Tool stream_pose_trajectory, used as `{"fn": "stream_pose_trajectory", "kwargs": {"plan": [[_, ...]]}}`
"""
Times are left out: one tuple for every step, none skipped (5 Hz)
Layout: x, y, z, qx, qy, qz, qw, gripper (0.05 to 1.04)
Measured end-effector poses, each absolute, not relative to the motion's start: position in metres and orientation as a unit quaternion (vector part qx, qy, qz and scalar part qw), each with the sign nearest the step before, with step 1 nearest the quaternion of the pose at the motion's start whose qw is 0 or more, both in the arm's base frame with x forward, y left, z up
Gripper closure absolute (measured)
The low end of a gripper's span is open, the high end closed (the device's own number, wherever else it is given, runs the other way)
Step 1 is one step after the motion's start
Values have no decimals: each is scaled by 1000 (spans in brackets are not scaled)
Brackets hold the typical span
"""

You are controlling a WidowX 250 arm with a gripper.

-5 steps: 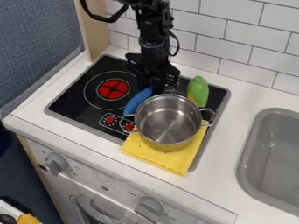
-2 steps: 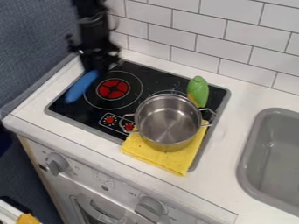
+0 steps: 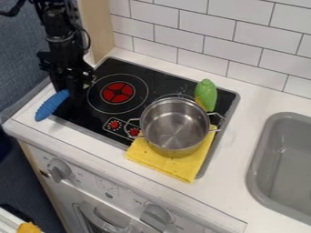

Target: Move the blue fork to the bottom left side of the burner

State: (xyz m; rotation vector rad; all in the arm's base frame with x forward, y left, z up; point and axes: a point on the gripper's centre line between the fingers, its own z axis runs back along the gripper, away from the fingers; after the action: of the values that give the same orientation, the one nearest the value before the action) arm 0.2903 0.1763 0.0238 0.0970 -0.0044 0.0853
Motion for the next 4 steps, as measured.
{"fn": "stream_pose_trajectory", "kwargs": {"plan": [[291, 176, 12, 43, 8, 47, 998, 754], [296, 175, 13, 45, 5, 53, 998, 691], [301, 166, 15, 42, 10, 29, 999, 387], [297, 158, 18, 31, 27, 19, 999, 121]]}}
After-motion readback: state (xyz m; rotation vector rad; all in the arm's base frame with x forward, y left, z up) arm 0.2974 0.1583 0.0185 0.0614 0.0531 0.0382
